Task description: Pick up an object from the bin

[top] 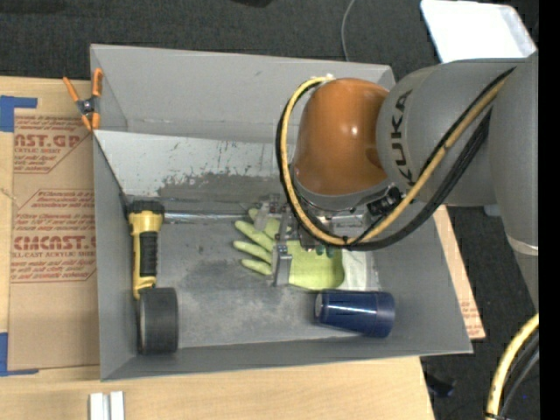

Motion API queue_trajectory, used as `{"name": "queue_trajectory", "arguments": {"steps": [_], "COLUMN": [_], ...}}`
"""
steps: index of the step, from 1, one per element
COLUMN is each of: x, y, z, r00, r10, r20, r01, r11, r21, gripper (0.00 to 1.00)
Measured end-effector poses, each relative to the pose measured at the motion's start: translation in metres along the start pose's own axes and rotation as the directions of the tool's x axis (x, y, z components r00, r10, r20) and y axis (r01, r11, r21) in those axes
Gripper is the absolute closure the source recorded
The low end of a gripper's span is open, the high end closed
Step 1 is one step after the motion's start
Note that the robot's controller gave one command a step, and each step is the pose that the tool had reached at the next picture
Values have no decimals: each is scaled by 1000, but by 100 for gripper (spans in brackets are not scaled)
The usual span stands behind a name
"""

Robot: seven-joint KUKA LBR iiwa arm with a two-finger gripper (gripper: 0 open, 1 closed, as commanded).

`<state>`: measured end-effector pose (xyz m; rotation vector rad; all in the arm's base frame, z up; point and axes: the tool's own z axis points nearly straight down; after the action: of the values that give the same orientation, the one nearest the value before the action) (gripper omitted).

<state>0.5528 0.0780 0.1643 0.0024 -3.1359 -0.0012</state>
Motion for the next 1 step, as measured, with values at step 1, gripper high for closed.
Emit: {"name": "queue_trajectory", "arguments": {"steps": [1], "x": [-2], "y": [0], "z": [-4], "r00": [1000], "r10": [1], "r20": [7], "r01": [-1], "r11": [1000], "r21": [-1], "gripper": [0]}}
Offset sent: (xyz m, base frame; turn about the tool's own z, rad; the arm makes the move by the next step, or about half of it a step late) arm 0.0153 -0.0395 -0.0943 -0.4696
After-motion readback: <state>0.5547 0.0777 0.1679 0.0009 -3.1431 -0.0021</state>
